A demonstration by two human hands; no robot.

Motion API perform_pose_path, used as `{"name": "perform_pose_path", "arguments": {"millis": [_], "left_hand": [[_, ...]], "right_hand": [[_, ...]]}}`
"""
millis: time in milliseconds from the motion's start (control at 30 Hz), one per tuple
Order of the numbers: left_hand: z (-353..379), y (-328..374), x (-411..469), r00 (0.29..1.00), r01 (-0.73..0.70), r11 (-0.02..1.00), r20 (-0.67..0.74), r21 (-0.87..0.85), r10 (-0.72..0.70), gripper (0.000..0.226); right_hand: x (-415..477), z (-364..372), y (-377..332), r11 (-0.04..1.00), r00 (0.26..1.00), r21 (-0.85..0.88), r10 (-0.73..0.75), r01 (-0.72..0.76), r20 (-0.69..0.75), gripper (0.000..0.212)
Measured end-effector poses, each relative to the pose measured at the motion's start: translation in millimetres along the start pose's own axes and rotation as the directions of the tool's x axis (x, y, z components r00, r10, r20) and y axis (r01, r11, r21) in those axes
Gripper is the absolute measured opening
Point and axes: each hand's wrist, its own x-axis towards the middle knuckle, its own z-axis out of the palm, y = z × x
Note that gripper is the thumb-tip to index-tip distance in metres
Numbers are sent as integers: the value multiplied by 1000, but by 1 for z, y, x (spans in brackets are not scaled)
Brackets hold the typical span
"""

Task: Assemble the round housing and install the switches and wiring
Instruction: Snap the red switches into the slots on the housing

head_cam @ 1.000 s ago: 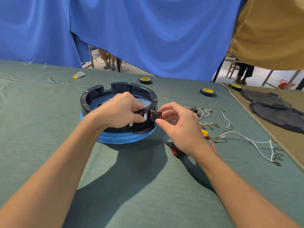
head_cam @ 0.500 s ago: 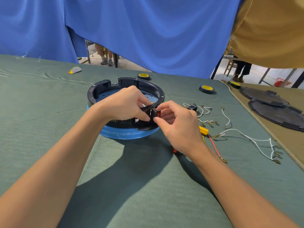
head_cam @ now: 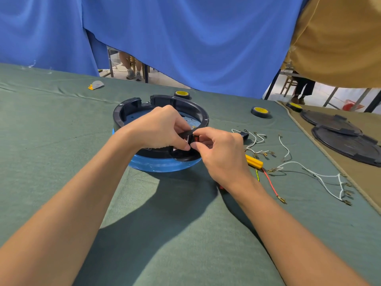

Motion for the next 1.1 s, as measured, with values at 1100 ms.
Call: {"name": "perform_pose_path", "arguments": {"millis": [1100], "left_hand": [[19,5,-5,961,77,993,-271,91,-49,15]], "right_hand": [[56,-23,21,997,922,59,26,-53,387,7]]}}
